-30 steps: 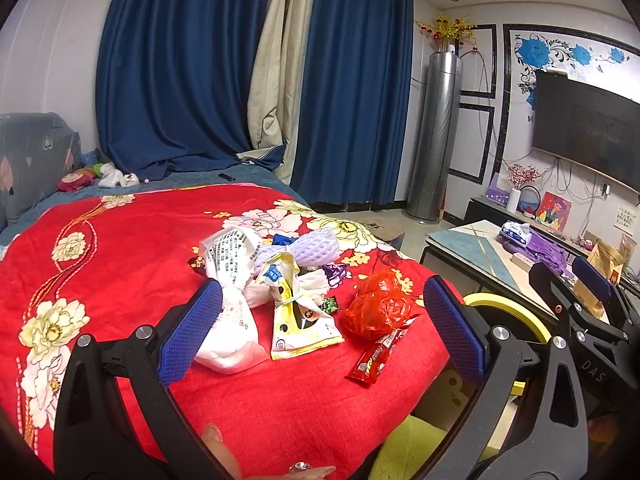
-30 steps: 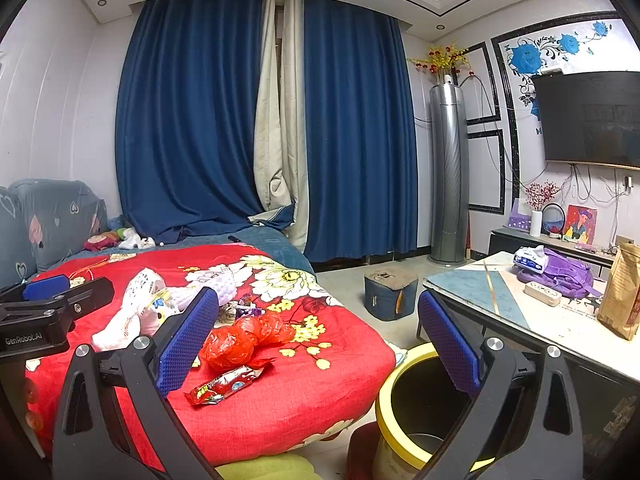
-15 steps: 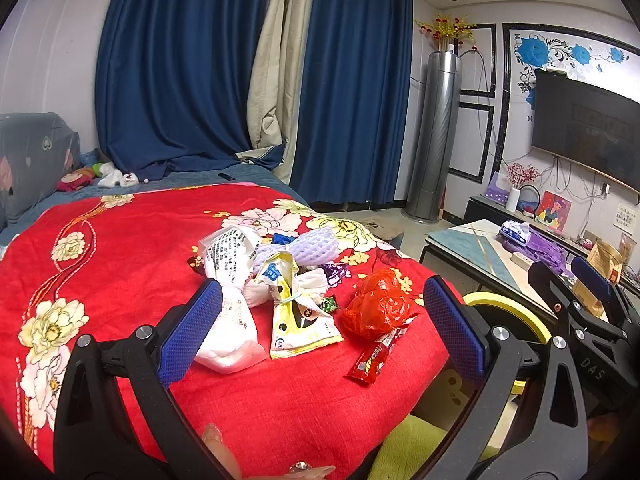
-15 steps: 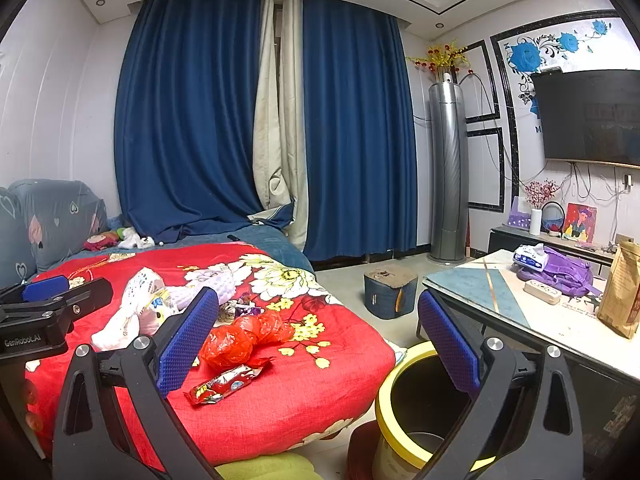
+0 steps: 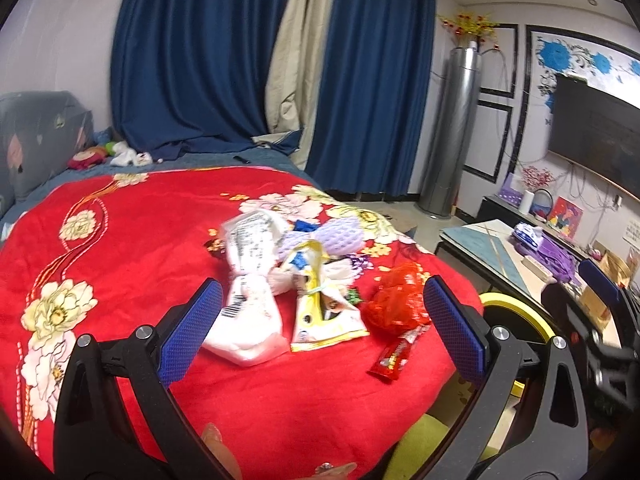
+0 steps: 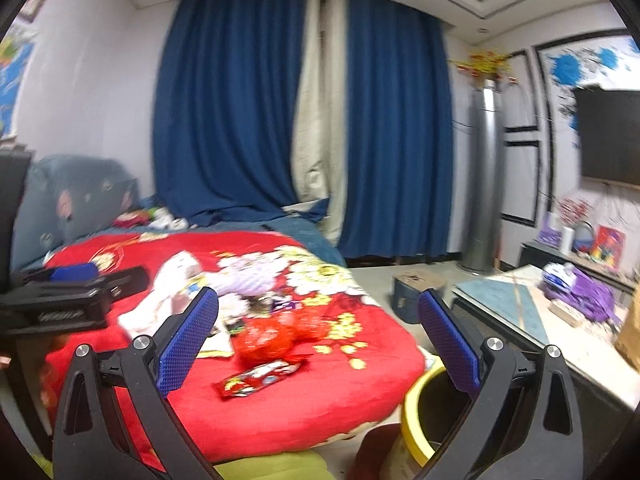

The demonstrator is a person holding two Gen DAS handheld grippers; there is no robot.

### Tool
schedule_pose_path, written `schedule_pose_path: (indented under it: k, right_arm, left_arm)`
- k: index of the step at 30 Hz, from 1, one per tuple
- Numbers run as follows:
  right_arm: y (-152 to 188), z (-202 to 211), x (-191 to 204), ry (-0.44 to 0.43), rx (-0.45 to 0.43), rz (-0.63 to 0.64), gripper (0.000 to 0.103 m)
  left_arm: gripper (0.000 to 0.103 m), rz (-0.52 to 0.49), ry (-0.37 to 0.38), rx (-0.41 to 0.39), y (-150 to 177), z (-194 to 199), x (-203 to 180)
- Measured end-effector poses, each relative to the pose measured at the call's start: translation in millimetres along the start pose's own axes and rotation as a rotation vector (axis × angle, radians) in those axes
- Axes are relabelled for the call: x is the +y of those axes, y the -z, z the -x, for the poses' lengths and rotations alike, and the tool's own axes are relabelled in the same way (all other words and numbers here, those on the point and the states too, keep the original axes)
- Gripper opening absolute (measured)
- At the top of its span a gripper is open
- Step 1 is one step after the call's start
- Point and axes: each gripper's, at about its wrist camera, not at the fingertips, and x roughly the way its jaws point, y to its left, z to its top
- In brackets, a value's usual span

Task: Collect trash
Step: 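Grasp the white printed bag with the left tool while the right tool grasps the red plastic bag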

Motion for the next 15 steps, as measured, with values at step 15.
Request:
schedule_pose_path:
  k: [15]
  right_arm:
    - [-2, -29, 51, -0.215, 0.117, 0.148, 0.097]
  left_arm:
    - [0.092, 0.062, -0.109, 0.014, -9, -11, 45]
